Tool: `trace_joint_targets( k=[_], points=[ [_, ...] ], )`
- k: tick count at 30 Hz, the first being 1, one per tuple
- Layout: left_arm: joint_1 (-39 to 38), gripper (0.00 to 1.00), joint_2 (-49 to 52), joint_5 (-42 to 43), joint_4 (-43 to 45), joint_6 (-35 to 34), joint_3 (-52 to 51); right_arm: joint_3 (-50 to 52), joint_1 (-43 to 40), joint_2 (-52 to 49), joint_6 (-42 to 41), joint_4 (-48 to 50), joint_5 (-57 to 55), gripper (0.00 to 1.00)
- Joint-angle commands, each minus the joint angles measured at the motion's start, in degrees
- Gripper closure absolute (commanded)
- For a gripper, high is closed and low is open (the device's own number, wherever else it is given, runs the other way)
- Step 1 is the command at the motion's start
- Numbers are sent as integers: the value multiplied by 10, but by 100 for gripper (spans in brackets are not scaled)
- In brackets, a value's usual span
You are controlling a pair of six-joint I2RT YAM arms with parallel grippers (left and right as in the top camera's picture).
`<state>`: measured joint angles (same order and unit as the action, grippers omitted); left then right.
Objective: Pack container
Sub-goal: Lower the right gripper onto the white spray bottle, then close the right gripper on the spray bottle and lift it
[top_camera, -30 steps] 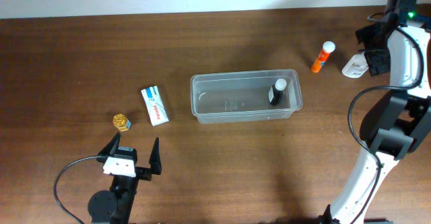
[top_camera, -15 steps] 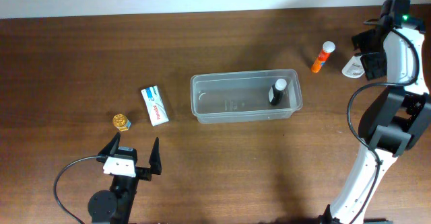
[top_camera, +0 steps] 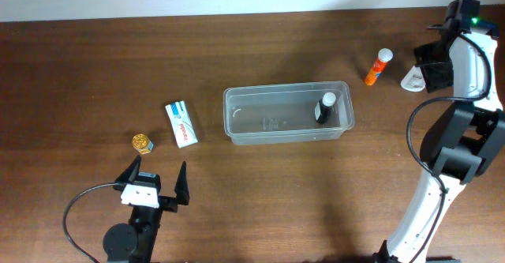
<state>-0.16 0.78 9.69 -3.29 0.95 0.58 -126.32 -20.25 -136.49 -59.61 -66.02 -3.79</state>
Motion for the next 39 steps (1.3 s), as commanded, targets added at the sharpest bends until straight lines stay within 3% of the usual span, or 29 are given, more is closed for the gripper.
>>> trace_joint_targets(
  k=[1, 6, 23, 39],
  points=[
    [4, 1, -5, 10, -4, 8, 0, -2, 3, -6, -5, -5, -12, 30],
    [4, 1, -5, 10, -4, 8, 0, -2, 3, -8, -9, -11, -11, 36],
    [4, 1, -5, 10, -4, 8, 0, -2, 12, -9, -84, -21, -9, 36],
    [4, 1, -5, 10, -4, 8, 0, -2, 11, -9, -84, -15, -12, 53]
  ],
)
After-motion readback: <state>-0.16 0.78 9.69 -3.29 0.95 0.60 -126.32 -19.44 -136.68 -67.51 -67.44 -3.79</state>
